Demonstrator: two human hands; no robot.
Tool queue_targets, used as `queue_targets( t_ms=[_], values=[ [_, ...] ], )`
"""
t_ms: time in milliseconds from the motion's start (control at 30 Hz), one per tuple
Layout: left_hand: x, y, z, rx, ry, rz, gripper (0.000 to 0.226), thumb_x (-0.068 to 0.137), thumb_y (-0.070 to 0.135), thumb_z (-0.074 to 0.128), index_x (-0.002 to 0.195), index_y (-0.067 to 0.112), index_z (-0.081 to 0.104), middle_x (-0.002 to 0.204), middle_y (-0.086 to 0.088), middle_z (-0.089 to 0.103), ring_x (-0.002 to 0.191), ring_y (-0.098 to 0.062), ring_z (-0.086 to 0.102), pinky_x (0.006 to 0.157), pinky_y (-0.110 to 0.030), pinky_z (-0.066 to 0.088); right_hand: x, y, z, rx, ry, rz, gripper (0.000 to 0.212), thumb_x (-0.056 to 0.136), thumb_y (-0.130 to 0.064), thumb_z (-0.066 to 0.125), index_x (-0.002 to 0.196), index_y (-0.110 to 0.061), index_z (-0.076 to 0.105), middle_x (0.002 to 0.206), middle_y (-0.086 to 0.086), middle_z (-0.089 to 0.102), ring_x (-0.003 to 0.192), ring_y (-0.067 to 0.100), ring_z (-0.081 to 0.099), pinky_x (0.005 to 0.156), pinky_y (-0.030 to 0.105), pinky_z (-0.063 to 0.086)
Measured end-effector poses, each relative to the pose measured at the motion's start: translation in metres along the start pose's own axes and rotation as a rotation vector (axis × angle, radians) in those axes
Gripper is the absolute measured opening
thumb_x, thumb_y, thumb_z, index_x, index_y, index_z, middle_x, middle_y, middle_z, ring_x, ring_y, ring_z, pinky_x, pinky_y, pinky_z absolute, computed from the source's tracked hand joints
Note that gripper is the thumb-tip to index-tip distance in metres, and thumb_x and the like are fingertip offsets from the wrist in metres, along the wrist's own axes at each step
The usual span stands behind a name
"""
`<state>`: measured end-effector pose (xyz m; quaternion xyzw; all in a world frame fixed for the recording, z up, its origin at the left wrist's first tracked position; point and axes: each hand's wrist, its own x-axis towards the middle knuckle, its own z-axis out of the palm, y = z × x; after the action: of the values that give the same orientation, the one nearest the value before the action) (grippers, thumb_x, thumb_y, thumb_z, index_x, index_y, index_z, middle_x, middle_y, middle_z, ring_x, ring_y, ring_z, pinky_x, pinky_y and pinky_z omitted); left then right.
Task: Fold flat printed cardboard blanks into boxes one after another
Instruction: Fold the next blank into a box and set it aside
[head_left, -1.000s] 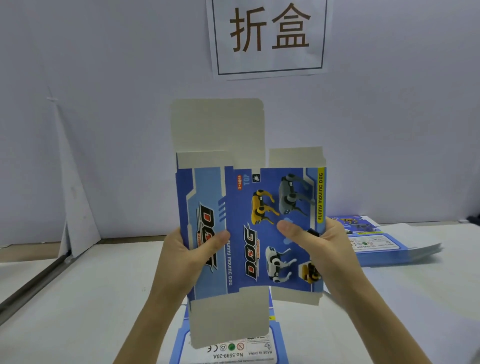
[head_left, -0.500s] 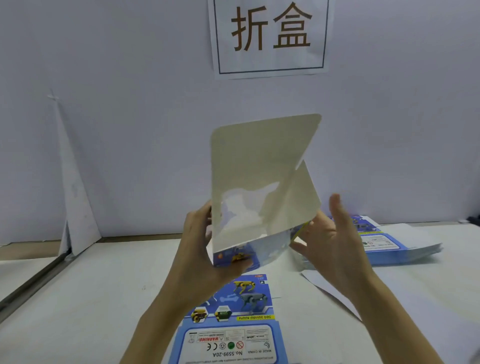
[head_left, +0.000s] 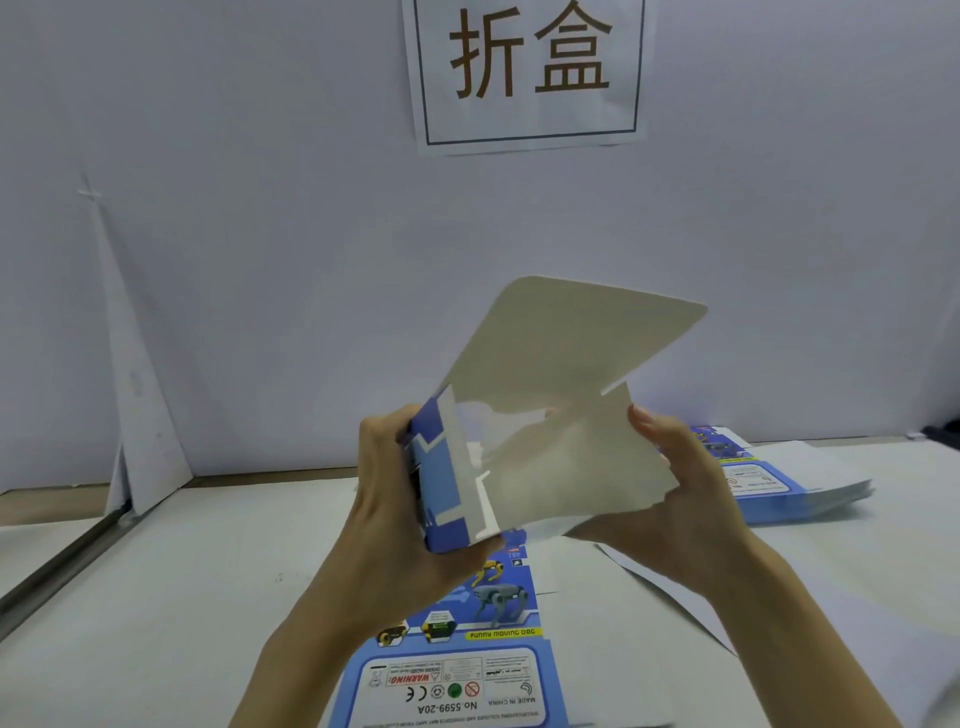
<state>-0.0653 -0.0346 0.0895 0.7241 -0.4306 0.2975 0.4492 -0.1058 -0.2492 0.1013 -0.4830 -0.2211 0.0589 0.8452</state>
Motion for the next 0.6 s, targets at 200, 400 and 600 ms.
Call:
queue_targets(
  t_ms=[200, 400, 600],
  values=[
    [-0.002, 0.003, 0.002, 0.021, -0.019, 0.003, 0.082, 0.059, 0.027, 0.083, 0.115, 0.033, 0.024, 0.110, 0.001, 0.046, 0.096, 0.007, 0.053, 0.069, 0.000, 0.042, -0.009, -0.012, 0.004, -0.043, 0.120, 0.060, 0.047, 0.067, -0.047, 0.076, 0.103, -0.016, 0.075, 0.100, 0.007, 0.072, 0.089, 0.022, 0.069, 0.077, 0.040, 0.056],
    [-0.001, 0.006, 0.008, 0.261, 0.004, 0.013, 0.080, 0.057, 0.024, 0.076, 0.120, 0.031, 0.028, 0.110, 0.014, 0.026, 0.096, -0.021, 0.047, 0.074, -0.035, 0.052, 0.002, -0.006, 0.014, -1.528, 0.786, -0.121, 0.030, 0.103, -0.023, 0.031, 0.077, -0.012, 0.043, 0.056, 0.001, 0.038, 0.061, 0.028, 0.038, 0.059, 0.040, 0.022],
    [0.004, 0.006, 0.003, 0.325, 0.091, 0.041, 0.083, 0.056, 0.015, 0.082, 0.120, 0.022, 0.030, 0.111, 0.008, 0.027, 0.095, -0.019, 0.046, 0.075, -0.042, 0.053, 0.001, -0.006, 0.010, -1.378, 0.571, -0.128, 0.056, 0.095, -0.055, 0.032, 0.098, -0.008, 0.063, 0.065, 0.004, 0.057, 0.071, 0.022, 0.051, 0.070, 0.035, 0.039]
  ],
)
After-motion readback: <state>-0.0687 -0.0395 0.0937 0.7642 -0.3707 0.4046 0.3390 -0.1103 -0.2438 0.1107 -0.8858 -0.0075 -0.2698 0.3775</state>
